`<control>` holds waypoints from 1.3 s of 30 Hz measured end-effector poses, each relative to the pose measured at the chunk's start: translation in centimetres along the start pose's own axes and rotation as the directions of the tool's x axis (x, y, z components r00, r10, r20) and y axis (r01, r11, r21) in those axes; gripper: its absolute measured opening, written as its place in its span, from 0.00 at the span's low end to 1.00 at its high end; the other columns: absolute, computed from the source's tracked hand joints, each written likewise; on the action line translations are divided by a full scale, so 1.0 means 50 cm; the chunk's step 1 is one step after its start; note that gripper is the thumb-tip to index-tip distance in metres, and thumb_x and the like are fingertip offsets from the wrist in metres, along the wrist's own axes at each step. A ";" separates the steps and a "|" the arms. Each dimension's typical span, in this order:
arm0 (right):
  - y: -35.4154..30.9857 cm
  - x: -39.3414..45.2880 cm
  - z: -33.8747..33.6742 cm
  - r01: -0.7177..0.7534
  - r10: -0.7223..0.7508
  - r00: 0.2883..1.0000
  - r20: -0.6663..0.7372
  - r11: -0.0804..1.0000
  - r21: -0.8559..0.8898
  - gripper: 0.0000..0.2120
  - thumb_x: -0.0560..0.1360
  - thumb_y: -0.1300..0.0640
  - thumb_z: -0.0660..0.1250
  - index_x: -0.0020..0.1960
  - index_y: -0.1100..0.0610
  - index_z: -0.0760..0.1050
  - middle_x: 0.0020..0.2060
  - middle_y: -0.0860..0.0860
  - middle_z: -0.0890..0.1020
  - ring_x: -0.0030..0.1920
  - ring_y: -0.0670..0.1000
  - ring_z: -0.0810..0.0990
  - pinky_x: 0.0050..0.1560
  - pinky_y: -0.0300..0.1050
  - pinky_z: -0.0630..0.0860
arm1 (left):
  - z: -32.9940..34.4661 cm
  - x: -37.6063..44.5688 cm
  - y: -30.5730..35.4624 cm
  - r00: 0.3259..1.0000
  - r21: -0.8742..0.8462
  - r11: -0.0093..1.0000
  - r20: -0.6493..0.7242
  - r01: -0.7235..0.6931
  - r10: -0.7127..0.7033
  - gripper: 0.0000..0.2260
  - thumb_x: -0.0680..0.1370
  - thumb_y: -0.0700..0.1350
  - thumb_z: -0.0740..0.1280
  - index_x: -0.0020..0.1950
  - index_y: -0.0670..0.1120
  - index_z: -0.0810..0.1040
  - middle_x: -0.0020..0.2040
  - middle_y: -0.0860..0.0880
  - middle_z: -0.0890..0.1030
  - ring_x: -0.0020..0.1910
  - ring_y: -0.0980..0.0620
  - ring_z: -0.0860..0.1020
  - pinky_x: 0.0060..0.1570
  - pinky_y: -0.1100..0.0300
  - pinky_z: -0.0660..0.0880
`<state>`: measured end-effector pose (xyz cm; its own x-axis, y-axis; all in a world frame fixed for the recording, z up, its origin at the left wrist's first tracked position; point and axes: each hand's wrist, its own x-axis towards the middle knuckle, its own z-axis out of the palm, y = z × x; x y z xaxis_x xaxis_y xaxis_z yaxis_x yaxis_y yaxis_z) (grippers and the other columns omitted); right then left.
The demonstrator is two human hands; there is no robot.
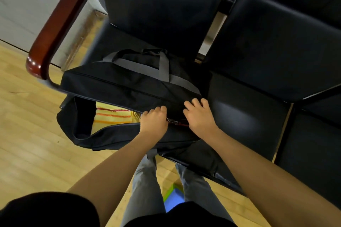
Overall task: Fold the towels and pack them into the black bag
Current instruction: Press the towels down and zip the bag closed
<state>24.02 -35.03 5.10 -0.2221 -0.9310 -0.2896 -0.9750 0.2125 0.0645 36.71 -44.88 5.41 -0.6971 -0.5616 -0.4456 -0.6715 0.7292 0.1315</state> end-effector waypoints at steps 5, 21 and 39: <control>-0.015 0.024 -0.042 -0.053 0.055 0.972 0.227 0.998 -0.015 0.09 0.71 0.61 0.67 0.50 0.58 0.80 0.58 0.54 0.74 0.60 0.57 0.70 0.66 0.54 0.58 | -0.002 0.017 -0.077 0.997 0.026 0.999 0.066 0.023 -0.025 0.08 0.78 0.43 0.61 0.57 0.45 0.69 0.55 0.47 0.77 0.55 0.45 0.76 0.52 0.54 0.69; -0.235 0.175 -0.076 0.064 -0.114 0.927 0.356 0.987 0.150 0.19 0.78 0.50 0.61 0.65 0.58 0.68 0.60 0.54 0.74 0.62 0.56 0.72 0.62 0.52 0.63 | 0.009 -0.010 -0.270 1.000 -0.053 0.999 -0.024 -0.006 0.005 0.06 0.79 0.44 0.58 0.54 0.44 0.68 0.48 0.48 0.79 0.50 0.47 0.78 0.47 0.58 0.68; -0.286 0.184 -0.077 -0.101 0.068 0.915 0.397 0.993 0.064 0.15 0.77 0.54 0.64 0.61 0.58 0.71 0.57 0.54 0.77 0.58 0.56 0.76 0.61 0.51 0.67 | -0.046 -0.003 -0.477 0.997 0.045 0.996 0.010 0.073 -0.074 0.07 0.77 0.39 0.61 0.54 0.43 0.72 0.50 0.45 0.77 0.50 0.45 0.76 0.46 0.57 0.67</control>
<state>35.93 -47.78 5.21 -0.2687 -0.7200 -0.6398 -0.9453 0.3245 0.0319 52.26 -63.09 4.40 -0.6429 -0.6100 -0.4632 -0.7089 0.7030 0.0581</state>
